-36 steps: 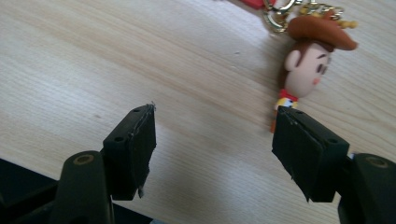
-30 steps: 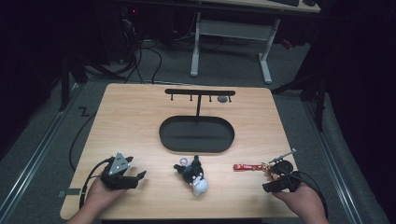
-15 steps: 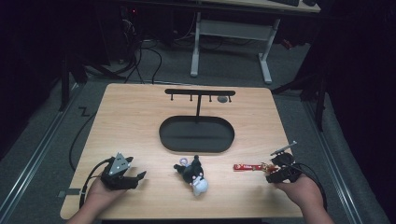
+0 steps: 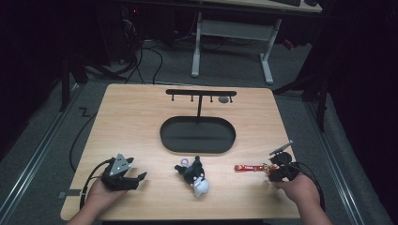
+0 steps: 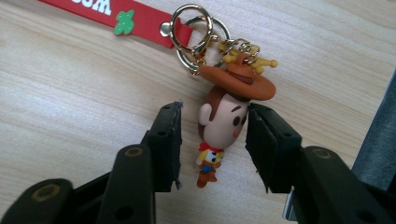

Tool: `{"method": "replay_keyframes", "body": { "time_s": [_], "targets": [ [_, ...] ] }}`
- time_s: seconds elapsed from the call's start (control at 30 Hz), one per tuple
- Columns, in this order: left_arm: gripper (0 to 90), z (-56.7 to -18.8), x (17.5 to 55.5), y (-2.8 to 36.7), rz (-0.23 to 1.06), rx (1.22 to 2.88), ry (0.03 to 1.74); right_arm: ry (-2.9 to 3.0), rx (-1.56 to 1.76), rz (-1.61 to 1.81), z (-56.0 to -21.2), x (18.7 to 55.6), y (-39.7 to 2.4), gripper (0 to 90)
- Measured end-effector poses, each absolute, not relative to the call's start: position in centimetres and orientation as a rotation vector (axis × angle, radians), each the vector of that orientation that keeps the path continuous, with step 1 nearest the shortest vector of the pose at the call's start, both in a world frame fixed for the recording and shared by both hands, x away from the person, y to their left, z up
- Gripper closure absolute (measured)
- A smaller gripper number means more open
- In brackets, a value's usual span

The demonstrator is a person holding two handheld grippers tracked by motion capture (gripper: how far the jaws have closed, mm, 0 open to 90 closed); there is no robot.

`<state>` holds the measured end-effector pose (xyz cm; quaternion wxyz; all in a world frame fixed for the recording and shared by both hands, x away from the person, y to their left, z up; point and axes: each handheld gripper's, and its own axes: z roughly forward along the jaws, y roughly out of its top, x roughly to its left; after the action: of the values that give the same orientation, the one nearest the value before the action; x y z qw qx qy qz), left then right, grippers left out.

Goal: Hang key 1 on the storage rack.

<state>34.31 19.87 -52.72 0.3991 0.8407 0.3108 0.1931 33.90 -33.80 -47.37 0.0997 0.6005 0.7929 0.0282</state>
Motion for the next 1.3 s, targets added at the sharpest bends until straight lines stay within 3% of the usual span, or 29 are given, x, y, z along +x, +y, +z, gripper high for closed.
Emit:
{"method": "replay_keyframes", "body": {
  "time_s": [0.4,1.3],
  "targets": [
    [24.1,-52.7,34.3,19.9,0.49,2.136,0.785,2.338,1.798,0.062,-48.6,34.4,-34.1,63.7],
    [24.2,-52.8,34.3,19.9,0.48,2.134,0.781,2.326,1.868,0.155,-48.7,34.4,-35.2,65.4]
  ]
}}
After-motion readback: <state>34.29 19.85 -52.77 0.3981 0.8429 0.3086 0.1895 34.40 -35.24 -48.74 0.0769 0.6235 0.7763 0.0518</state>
